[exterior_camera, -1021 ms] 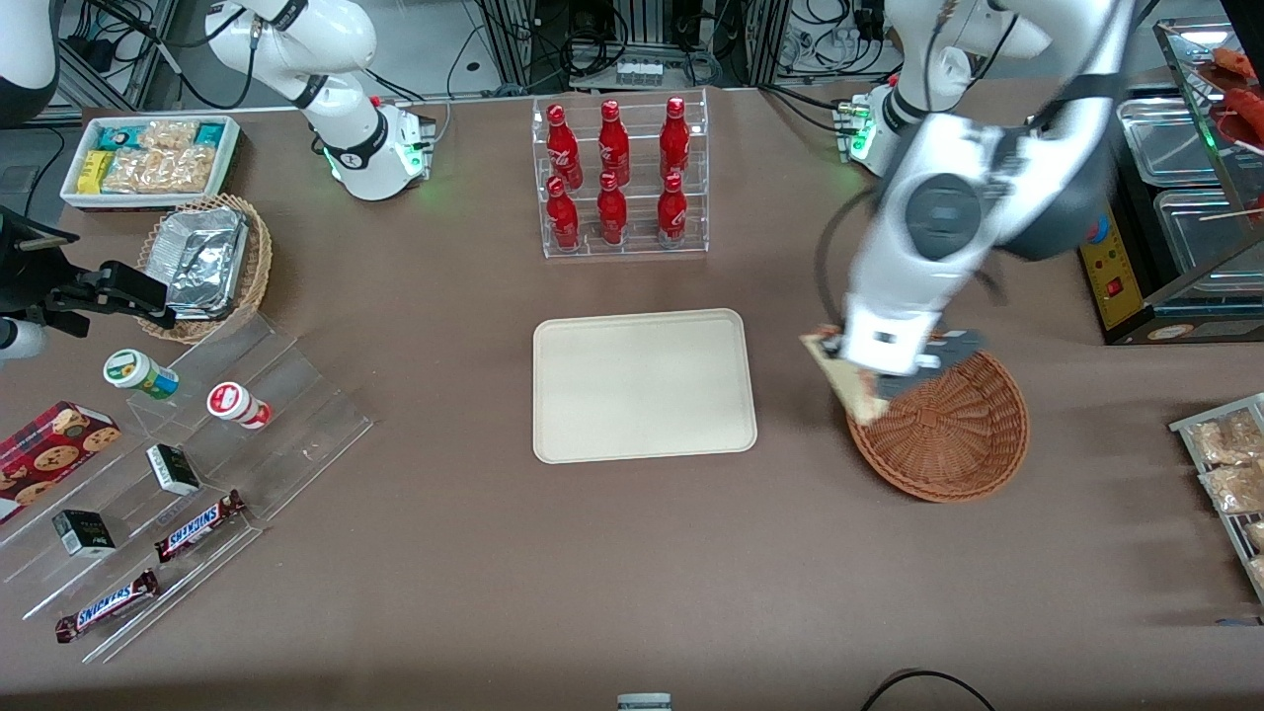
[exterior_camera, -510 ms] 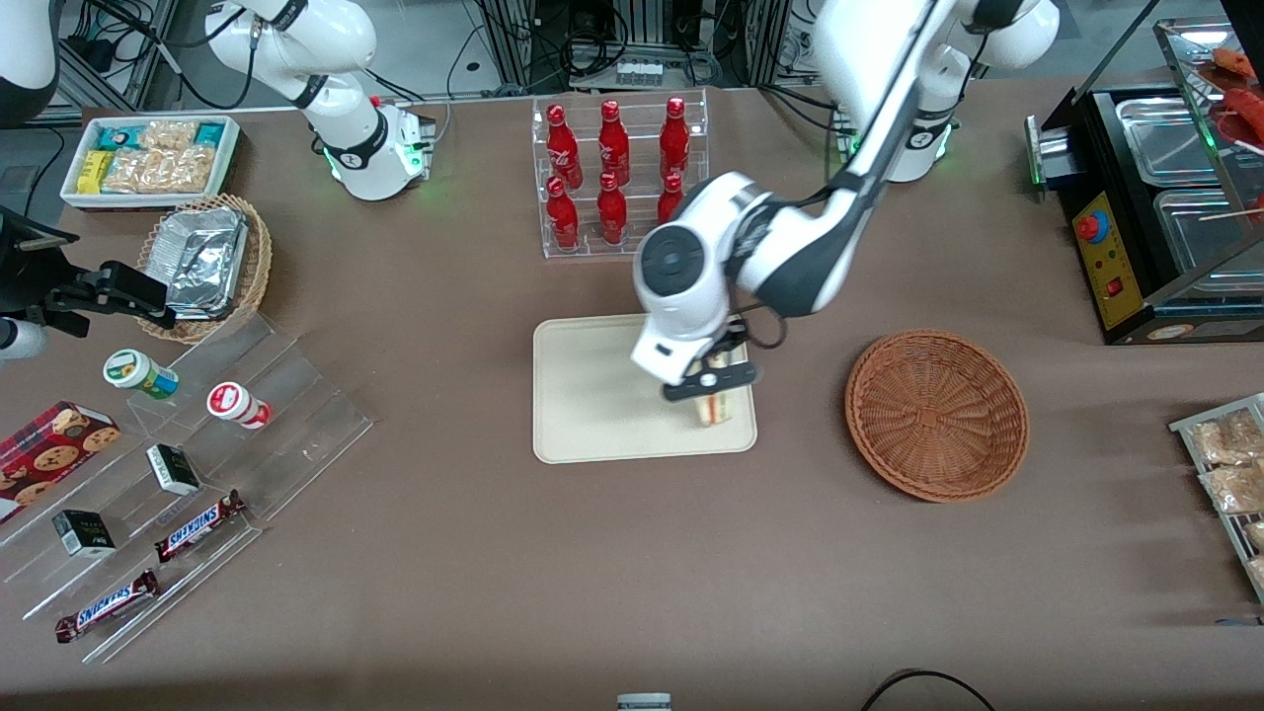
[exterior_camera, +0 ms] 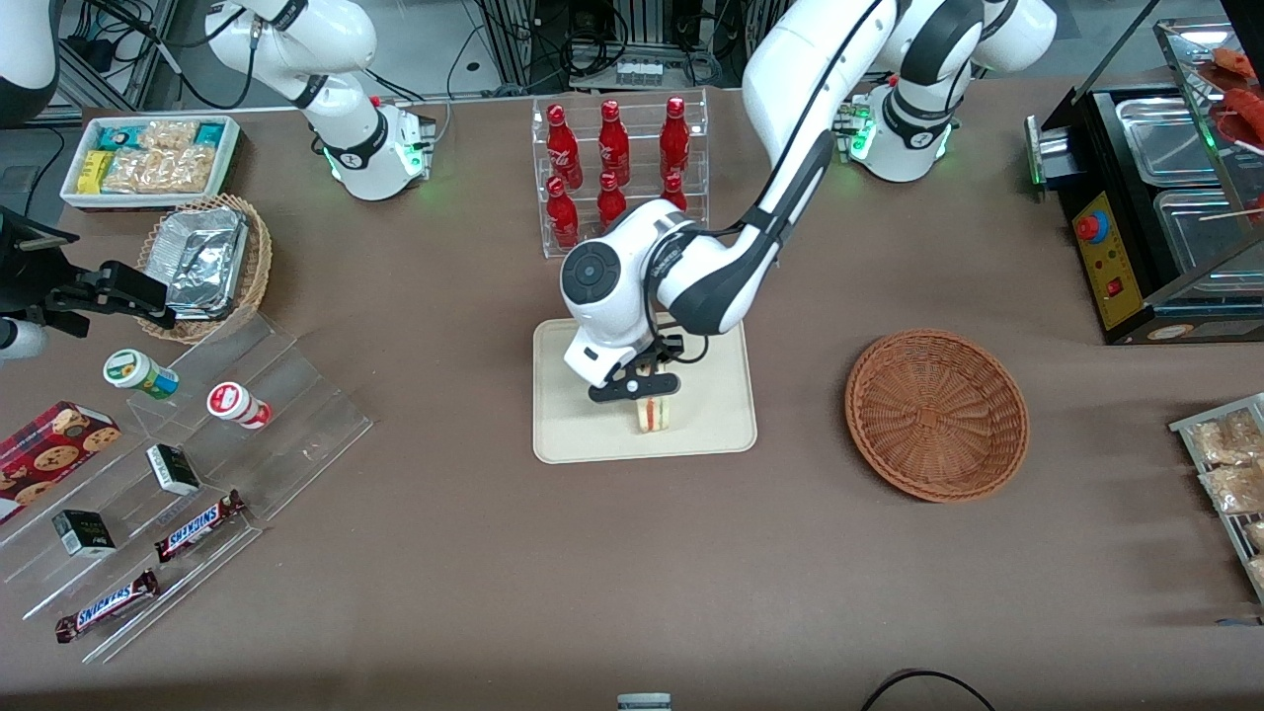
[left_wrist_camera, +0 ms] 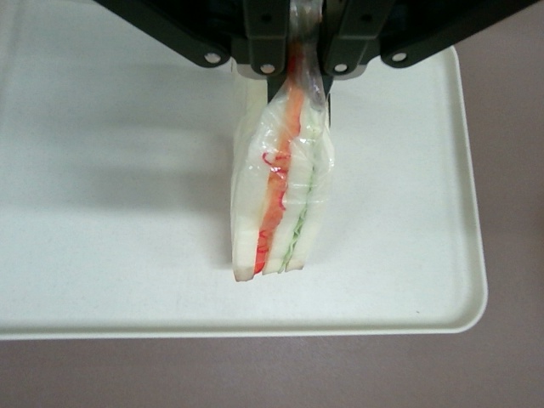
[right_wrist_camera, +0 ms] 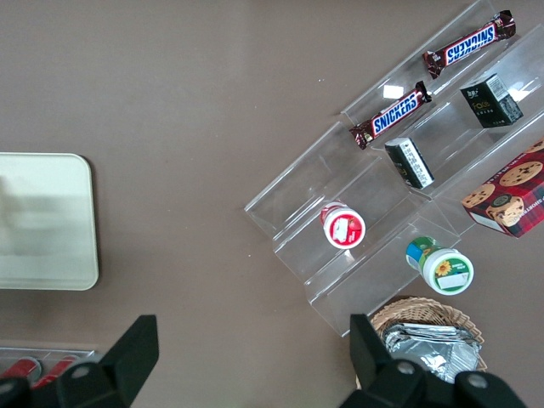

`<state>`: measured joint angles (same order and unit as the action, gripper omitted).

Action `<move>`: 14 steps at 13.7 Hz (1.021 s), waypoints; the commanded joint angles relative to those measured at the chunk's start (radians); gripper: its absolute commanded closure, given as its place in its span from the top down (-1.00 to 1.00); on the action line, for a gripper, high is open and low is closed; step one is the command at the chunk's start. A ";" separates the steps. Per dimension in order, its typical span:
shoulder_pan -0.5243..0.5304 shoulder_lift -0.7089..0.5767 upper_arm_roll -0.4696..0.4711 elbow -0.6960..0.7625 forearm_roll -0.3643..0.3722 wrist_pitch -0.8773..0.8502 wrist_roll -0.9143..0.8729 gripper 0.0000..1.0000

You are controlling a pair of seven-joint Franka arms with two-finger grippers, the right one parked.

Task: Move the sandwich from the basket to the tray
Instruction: 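Lower the sandwich onto the tray and open the left gripper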

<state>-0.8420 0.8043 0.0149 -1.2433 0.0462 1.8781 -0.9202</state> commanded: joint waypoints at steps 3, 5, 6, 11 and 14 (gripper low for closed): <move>-0.032 0.047 0.019 0.044 0.008 0.002 -0.016 -1.00; -0.034 0.045 0.019 0.041 0.008 0.024 -0.016 -0.88; -0.032 0.045 0.019 0.039 0.008 0.024 -0.013 0.33; -0.019 -0.028 0.028 0.042 0.011 -0.063 -0.014 1.00; 0.040 -0.149 0.068 0.042 0.004 -0.187 -0.013 1.00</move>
<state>-0.8390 0.7601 0.0607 -1.1826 0.0464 1.7765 -0.9260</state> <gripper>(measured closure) 0.203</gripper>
